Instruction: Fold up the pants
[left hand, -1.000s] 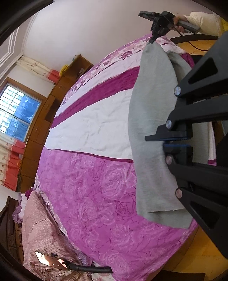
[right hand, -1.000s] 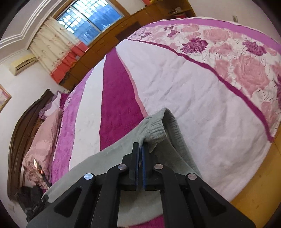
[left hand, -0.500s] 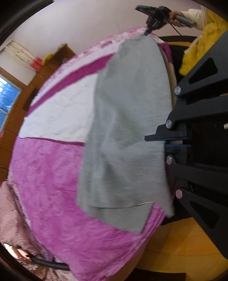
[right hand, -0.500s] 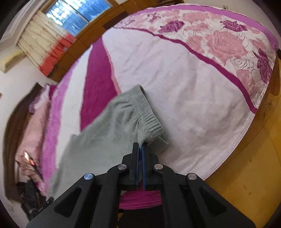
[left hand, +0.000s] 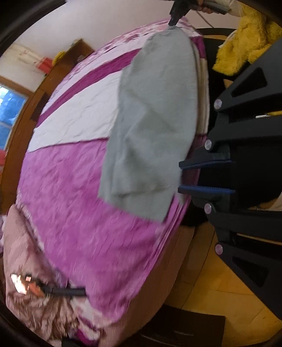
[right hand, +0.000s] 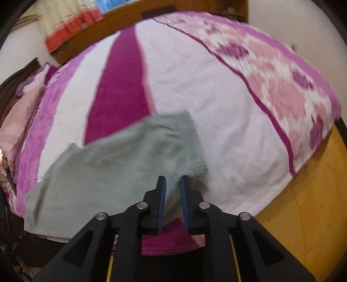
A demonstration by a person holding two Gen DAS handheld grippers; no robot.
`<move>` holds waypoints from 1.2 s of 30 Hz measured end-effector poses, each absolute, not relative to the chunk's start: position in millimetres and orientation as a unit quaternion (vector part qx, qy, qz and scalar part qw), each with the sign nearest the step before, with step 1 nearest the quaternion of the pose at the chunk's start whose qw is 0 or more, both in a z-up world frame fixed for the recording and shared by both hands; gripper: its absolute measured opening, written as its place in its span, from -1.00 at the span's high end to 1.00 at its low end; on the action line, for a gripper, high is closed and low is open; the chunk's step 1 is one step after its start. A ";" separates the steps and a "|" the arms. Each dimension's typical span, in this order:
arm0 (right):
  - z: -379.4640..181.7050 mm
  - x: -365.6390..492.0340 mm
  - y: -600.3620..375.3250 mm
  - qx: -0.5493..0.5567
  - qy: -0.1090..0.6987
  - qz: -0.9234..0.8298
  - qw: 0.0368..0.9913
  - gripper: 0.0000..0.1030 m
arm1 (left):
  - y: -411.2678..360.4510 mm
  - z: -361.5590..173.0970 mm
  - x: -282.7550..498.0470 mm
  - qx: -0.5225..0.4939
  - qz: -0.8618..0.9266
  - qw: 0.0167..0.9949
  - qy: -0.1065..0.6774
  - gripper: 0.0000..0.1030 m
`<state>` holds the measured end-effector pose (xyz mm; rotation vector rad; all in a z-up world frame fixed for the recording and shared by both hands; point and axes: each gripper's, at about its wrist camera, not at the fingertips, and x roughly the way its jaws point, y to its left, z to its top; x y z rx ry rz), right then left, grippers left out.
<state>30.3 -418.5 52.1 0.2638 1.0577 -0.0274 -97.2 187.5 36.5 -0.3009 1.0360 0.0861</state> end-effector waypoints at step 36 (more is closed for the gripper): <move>-27.4 49.5 -303.9 0.088 0.541 0.081 0.833 0.58 | 210.3 -13.6 1.0 -0.175 0.049 0.857 0.483 0.78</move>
